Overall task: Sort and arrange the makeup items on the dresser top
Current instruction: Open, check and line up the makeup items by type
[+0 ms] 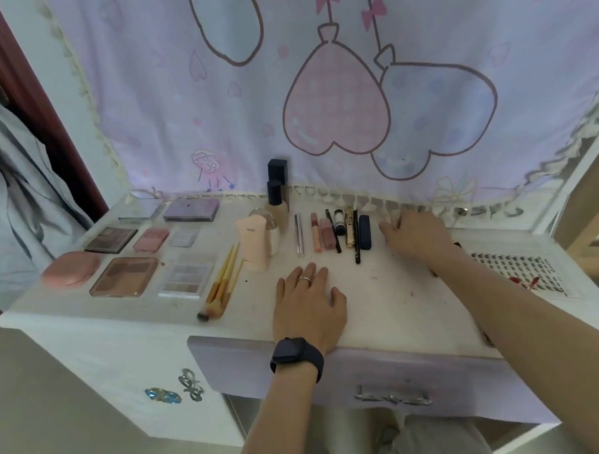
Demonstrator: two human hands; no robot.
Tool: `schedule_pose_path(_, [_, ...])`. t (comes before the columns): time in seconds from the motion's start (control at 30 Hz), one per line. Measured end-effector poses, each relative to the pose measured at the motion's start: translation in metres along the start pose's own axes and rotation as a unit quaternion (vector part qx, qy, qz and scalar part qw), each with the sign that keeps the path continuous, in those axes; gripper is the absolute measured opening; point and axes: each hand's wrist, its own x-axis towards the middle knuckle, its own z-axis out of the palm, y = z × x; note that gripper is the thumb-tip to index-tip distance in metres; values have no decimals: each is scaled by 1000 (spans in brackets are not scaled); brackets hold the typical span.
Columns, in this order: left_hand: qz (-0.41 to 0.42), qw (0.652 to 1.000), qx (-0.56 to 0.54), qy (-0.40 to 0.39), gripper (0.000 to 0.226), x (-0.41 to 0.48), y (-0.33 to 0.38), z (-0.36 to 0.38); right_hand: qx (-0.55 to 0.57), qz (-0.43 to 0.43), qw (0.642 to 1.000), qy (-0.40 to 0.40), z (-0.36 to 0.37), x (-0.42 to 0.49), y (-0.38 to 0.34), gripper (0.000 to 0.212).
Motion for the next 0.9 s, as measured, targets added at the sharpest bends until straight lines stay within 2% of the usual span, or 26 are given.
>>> schedule_pose_path(0.07, [-1, 1000, 1, 4, 57, 0, 0, 1, -20, 8, 1000, -15, -2, -1, -2, 43])
schedule_pose_path(0.2, [-3, 1000, -2, 6, 57, 0, 0, 0, -40, 20, 999, -29, -5, -4, -3, 17])
schedule_pose_path(0.27, [-3, 1000, -4, 6, 56, 0, 1, -1, -18, 38, 999, -33, -10, -9, -2, 12])
schedule_pose_path(0.37, [-1, 1000, -7, 11, 55, -1, 1, -3, 66, 58, 996, 14, -17, -26, -5, 17])
schedule_pose_path(0.43, [2, 1000, -10, 16, 55, -2, 0, -3, 165, 61, 984, 34, -16, -49, -8, 20])
schedule_pose_path(0.53, [5, 999, -27, 40, 56, -6, 0, -4, 355, 44, 934, 7, -7, -102, -12, 10])
schedule_pose_path(0.6, [5, 996, -43, 76, 56, -9, 1, -5, 433, 41, 900, -17, 2, -134, -13, 5])
schedule_pose_path(0.67, [8, 992, -65, 104, 55, -12, 1, -7, 461, 25, 887, -18, 12, -157, -11, 3])
schedule_pose_path(0.8, [37, 982, -139, 121, 49, -18, 4, -13, 446, -51, 893, 29, 23, -175, -6, 9])
schedule_pose_path(0.9, [97, 969, -182, 139, 42, -23, 10, -17, 479, -47, 876, 4, 24, -170, -4, 10])
